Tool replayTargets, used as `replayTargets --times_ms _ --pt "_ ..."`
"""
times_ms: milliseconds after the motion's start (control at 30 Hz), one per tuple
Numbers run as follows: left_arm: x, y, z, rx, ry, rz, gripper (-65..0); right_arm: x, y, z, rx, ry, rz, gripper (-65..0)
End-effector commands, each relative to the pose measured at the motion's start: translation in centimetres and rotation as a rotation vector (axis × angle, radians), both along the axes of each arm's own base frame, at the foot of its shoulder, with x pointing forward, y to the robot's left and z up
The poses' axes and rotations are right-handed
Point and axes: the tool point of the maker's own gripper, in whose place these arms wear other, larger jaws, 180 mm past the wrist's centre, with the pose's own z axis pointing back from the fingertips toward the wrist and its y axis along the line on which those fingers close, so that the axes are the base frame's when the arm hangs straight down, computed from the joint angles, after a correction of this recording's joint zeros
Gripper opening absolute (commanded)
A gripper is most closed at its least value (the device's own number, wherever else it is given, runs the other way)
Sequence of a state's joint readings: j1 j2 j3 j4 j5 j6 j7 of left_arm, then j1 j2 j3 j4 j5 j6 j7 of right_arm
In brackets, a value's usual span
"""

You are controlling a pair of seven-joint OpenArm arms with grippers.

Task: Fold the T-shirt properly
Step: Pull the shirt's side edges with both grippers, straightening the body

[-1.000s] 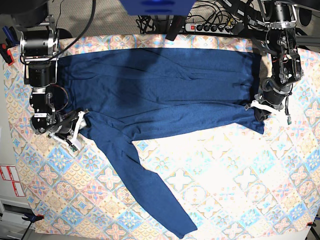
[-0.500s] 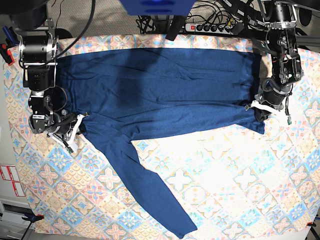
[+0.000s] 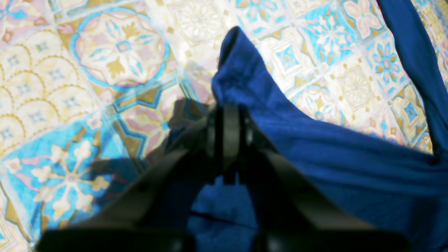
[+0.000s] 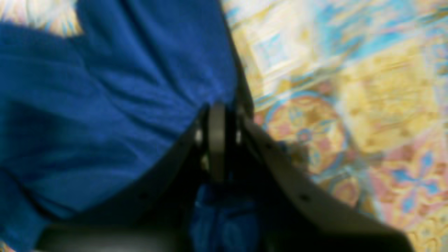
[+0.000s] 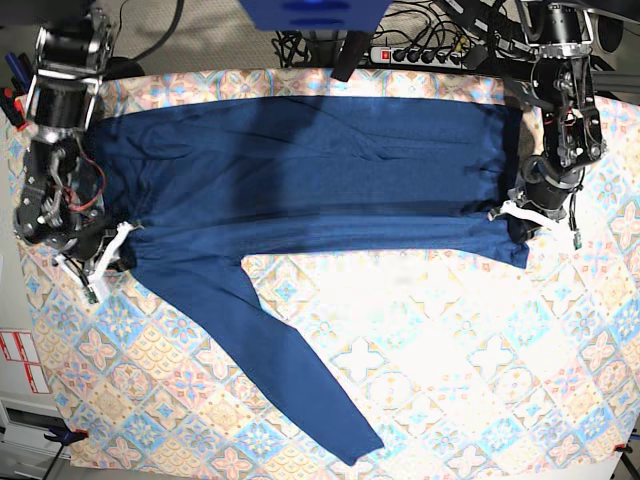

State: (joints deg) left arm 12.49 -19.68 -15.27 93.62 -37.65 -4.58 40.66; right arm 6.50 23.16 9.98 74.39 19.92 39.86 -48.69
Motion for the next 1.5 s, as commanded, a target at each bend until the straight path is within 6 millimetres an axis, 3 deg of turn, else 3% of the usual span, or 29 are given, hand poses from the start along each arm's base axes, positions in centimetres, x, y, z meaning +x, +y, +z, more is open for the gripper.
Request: replayTargets --times_ms 0,400,533,767,1000,1233,1333,1467 --pt "0.9 0.7 1.6 0.022 -0.053 0.002 -65.0 0.0 -0.5 1.2 -0.001 -0.037 -0.005 -64.8" --pt "-0.9 0.4 1.6 0.039 -0.038 -0.017 -65.0 -5.5 -1.3 1.6 -0.043 -0.042 -0.01 -64.8" --pt "-2.4 2.0 1.4 0.055 -0.02 0.025 -65.0 -6.5 -0.9 1.5 -0.053 -0.034 0.006 -64.8" --pt "-4.8 2.3 -0.1 0.061 0.043 0.03 -65.0 -6.9 -0.7 0.7 -0.049 -0.01 0.007 -64.8" --pt "-5.0 1.9 -0.6 0.058 0.055 0.02 -65.0 -7.2 0.6 0.0 -0.043 0.012 0.047 -64.8" --pt "-6.8 0.6 -3.7 0.012 0.212 -0.021 -65.0 -7.8 0.4 -1.2 -0.133 0.06 0.091 -64.6" --pt "-6.9 0.5 -4.1 0.0 0.246 -0.025 -58.1 -8.0 -0.2 -1.5 -0.186 0.075 0.096 -63.6" --pt "-7.0 0.5 -4.1 0.0 0.25 -0.025 -47.6 -8.0 -0.8 -1.3 -0.212 0.072 0.09 -57.4"
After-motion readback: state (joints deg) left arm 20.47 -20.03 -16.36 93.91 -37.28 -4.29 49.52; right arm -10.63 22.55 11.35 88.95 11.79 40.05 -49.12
